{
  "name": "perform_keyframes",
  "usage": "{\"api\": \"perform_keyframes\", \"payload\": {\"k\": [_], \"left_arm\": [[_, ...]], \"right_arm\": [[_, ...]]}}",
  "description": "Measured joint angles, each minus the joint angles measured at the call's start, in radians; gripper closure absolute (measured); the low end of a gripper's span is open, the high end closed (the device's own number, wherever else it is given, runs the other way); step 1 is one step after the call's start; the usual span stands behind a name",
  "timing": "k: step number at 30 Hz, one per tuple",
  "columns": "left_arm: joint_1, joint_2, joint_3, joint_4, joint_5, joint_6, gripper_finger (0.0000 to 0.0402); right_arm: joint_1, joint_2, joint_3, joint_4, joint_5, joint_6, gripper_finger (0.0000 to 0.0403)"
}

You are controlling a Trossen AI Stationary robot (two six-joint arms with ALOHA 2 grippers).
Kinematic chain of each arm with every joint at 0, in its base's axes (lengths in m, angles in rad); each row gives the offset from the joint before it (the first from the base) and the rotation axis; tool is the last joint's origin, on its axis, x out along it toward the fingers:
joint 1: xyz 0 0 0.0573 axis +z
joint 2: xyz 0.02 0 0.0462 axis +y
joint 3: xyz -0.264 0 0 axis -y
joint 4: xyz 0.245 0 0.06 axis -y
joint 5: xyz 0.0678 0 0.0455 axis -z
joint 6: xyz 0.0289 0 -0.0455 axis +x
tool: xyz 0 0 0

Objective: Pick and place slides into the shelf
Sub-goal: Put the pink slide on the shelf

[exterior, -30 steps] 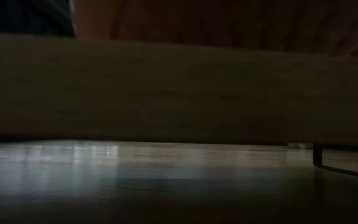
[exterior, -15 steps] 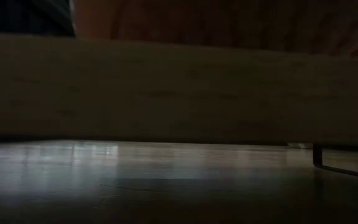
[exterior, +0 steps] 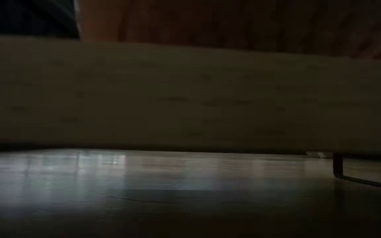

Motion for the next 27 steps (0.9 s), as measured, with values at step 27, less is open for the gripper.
{"api": "perform_keyframes", "payload": {"k": [27], "left_arm": [[0.000,0.000,0.000,0.000,-0.153,-0.001,0.0401]], "right_arm": [[0.280,0.091,-0.059,0.075,0.027,0.269,0.0391]]}}
